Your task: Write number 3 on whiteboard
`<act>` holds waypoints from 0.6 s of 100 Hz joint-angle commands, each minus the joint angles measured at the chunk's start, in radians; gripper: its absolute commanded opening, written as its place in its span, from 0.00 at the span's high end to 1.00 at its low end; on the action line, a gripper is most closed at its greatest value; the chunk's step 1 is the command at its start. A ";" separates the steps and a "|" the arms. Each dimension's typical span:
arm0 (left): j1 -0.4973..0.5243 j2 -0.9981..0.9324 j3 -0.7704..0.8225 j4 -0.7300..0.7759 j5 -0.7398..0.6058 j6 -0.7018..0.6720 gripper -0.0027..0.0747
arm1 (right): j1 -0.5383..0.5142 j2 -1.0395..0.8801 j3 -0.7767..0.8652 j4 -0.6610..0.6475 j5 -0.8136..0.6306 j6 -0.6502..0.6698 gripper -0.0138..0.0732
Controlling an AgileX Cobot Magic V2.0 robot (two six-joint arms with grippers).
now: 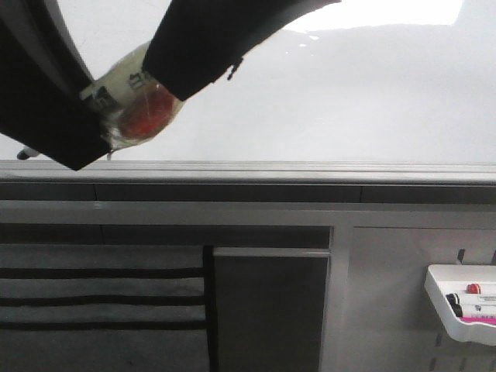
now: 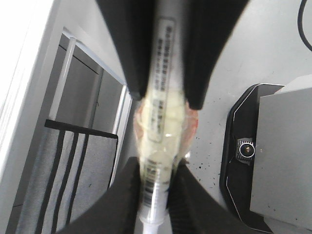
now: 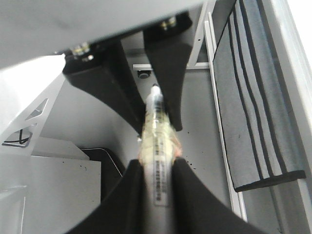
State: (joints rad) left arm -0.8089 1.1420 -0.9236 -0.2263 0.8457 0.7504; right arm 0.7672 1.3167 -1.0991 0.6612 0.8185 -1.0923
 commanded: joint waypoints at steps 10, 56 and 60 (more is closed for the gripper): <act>0.053 -0.061 -0.034 -0.022 -0.095 -0.087 0.50 | -0.003 -0.082 -0.033 -0.035 -0.069 0.054 0.84; 0.327 -0.375 0.116 -0.169 -0.210 -0.136 0.49 | -0.351 -0.393 0.146 -0.248 -0.090 0.527 0.84; 0.339 -0.401 0.143 -0.183 -0.226 -0.136 0.49 | -0.387 -0.421 0.180 -0.245 -0.108 0.551 0.84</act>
State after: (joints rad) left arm -0.4985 0.7953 -0.7998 -0.3457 0.7127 0.6279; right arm 0.4458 0.9598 -0.9551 0.4038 0.7851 -0.6052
